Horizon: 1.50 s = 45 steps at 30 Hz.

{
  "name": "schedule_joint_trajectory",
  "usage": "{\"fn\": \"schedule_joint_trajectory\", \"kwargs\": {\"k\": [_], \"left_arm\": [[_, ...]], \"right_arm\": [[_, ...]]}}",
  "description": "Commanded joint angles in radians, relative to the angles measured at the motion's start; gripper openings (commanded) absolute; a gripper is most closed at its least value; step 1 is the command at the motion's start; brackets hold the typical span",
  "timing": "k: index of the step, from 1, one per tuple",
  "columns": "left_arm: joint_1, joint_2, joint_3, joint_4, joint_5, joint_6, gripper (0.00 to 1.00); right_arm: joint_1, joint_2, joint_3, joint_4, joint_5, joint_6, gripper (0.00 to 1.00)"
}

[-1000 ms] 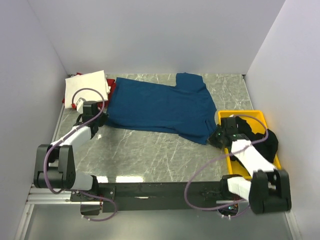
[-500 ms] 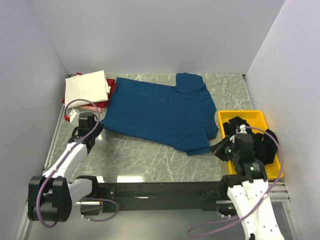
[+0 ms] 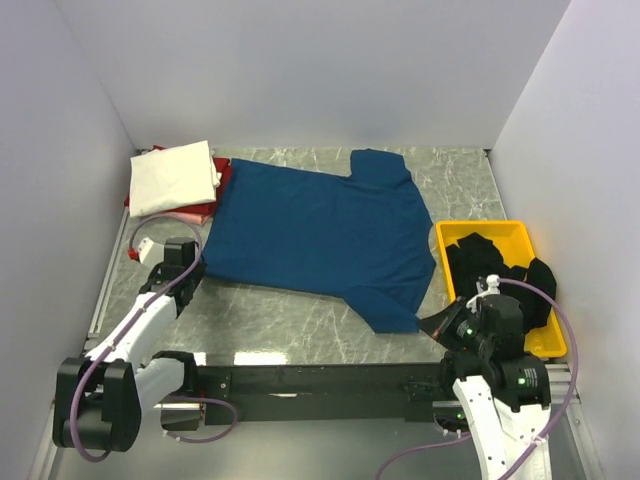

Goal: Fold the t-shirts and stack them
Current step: Fold the tshirt

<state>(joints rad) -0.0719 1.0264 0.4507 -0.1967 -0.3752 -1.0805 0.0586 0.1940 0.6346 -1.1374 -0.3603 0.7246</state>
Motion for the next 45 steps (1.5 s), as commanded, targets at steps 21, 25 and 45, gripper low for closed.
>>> {"fn": "schedule_joint_trajectory", "kwargs": {"k": [21,25,45], "left_arm": [[-0.117,0.044,0.141,-0.098,-0.157,-0.024,0.01],[-0.146,0.255,0.275,-0.144,-0.179,-0.021,0.01],[-0.144,0.6,0.574,-0.168,-0.157,-0.015,0.01]], "right_arm": [[0.0,0.208,0.056,0.149,-0.019,-0.064,0.0],[0.001,0.385,0.082,0.292,0.056,-0.039,0.0],[-0.016,1.07,0.387,0.581,0.19,-0.071,0.0]]}}
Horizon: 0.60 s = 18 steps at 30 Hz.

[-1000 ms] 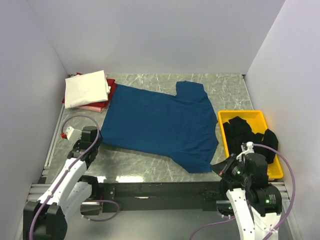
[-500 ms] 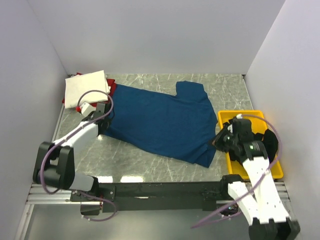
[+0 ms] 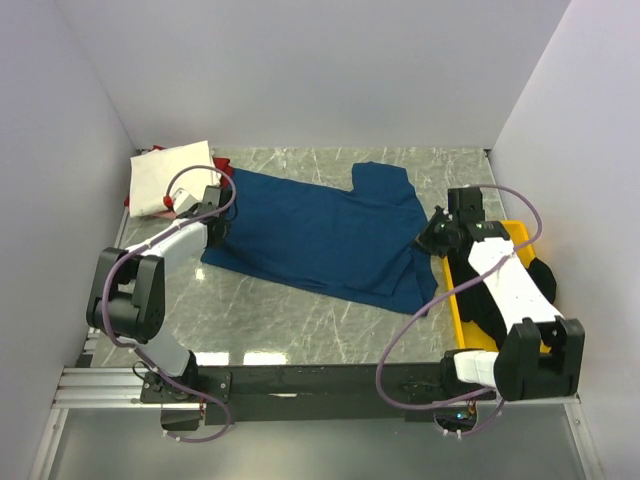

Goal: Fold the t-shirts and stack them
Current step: Fold the tshirt

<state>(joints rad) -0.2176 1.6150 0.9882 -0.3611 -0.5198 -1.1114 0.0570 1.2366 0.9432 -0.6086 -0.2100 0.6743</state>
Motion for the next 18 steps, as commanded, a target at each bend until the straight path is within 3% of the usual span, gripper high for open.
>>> {"fn": "schedule_joint_trajectory", "kwargs": {"k": [1,18], "left_arm": [[0.004,0.011,0.029,0.005,-0.009,0.015,0.01],[0.049,-0.006,-0.008,0.077,0.041,0.021,0.01]], "right_arm": [[-0.022,0.037,0.086,0.053,0.046,-0.018,0.0],[-0.128,0.07,0.075,0.09,0.012,-0.048,0.0]]}}
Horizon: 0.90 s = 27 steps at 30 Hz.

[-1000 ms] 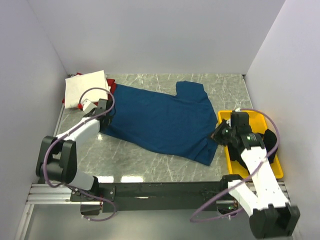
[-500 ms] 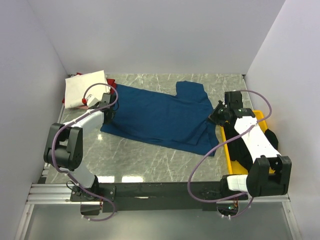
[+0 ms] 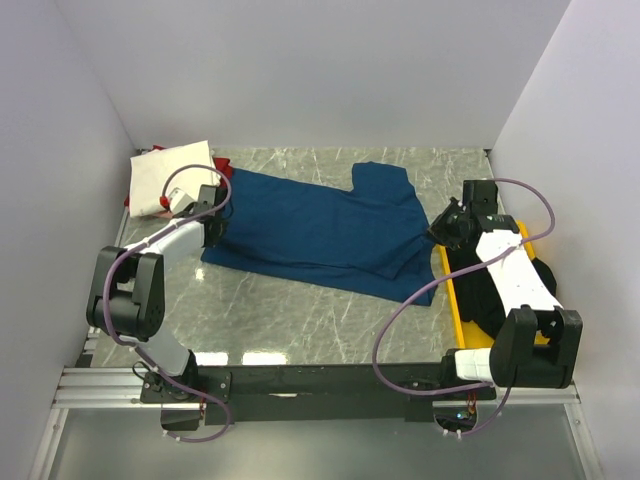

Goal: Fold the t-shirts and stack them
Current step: Fold the tshirt

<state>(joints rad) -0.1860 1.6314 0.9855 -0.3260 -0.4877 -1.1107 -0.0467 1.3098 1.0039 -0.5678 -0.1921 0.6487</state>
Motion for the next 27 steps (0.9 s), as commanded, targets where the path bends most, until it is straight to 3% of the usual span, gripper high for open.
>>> {"fn": "schedule_joint_trajectory", "kwargs": {"k": [1,27], "left_arm": [[0.019,-0.019,-0.001,0.044,0.012,0.023,0.01],[0.023,0.119,0.137,0.044,0.051,0.04,0.03]], "right_arm": [[-0.025,-0.001,0.013,0.052,-0.007,-0.024,0.0],[-0.078,0.068,-0.033,0.108,-0.033,-0.05,0.0]]}}
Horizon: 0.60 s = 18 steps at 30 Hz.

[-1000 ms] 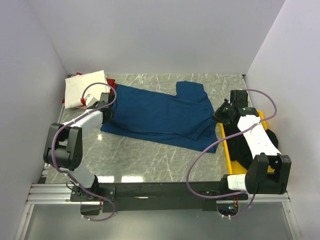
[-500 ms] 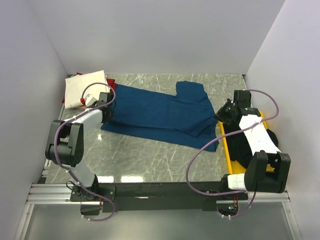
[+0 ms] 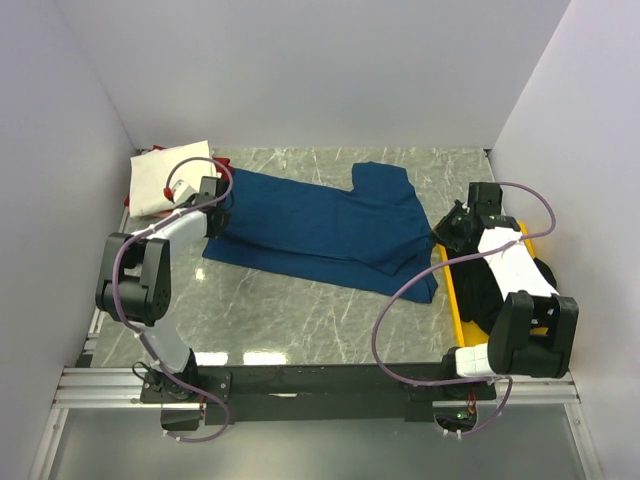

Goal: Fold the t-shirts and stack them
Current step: Fold the tshirt

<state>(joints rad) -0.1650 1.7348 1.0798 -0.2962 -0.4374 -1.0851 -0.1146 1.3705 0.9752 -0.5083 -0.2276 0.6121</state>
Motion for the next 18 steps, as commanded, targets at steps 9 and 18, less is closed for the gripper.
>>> {"fn": "schedule_joint_trajectory", "kwargs": {"k": [9,18], "left_arm": [[0.009,0.037,0.054,0.025,0.014,0.011,0.03],[0.024,0.034,0.051,0.035,0.025,0.024,0.02]], "right_arm": [[-0.017,0.033,-0.006,0.06,0.001,-0.018,0.0],[-0.026,0.044,-0.009,0.068,0.004,-0.015,0.0]]}}
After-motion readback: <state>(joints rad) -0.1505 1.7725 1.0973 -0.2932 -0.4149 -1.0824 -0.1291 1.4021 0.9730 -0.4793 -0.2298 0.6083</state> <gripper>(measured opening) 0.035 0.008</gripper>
